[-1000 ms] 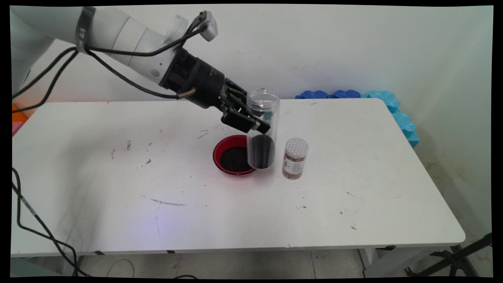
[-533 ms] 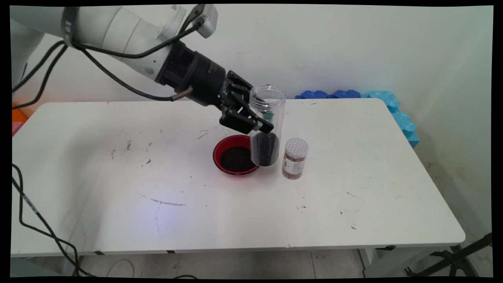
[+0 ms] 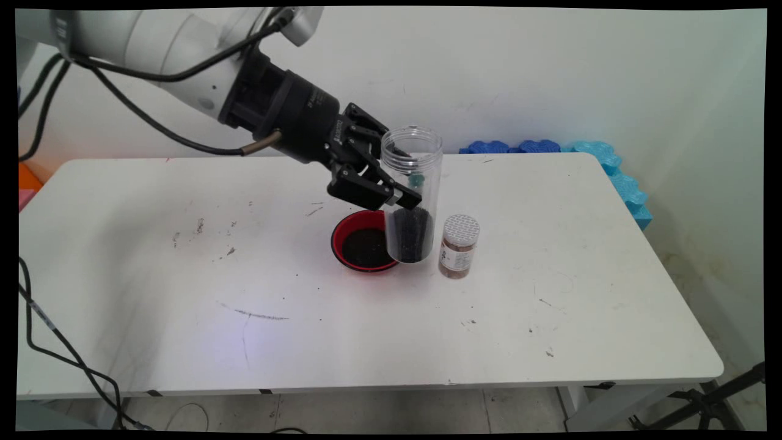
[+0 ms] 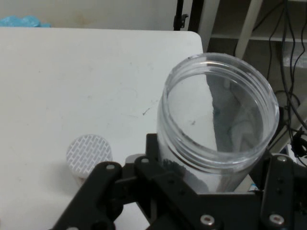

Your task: Place the picked object on the table

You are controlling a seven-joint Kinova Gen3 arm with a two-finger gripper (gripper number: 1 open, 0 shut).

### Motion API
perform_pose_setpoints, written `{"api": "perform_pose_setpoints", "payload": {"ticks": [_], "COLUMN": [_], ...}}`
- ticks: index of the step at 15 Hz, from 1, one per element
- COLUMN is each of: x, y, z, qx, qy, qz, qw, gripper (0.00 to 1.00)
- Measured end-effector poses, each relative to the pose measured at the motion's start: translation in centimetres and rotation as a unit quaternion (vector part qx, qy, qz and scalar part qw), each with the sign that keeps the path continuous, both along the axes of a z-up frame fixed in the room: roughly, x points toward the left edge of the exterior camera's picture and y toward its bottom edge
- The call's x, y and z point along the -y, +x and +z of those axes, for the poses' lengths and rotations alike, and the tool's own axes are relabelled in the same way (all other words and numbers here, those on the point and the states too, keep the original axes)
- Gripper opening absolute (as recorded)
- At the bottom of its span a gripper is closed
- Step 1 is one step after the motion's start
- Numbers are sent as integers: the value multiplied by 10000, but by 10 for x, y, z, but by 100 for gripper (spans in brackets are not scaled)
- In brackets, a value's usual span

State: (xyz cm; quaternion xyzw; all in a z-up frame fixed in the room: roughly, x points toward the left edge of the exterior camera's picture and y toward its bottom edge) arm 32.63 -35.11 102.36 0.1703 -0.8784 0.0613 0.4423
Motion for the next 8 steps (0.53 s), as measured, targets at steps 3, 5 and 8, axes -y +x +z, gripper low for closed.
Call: {"api": "perform_pose_setpoints", "payload": {"ticks": [3, 5, 8], "x": [-8, -12, -21], "y": [1, 2, 5], "z": [2, 1, -9], "qx": [-41, -72, -99], "qy": [1, -2, 2], "qz": [-29, -41, -44], "qw": [10000, 10000, 9999], "gripper": [0, 0, 0]}}
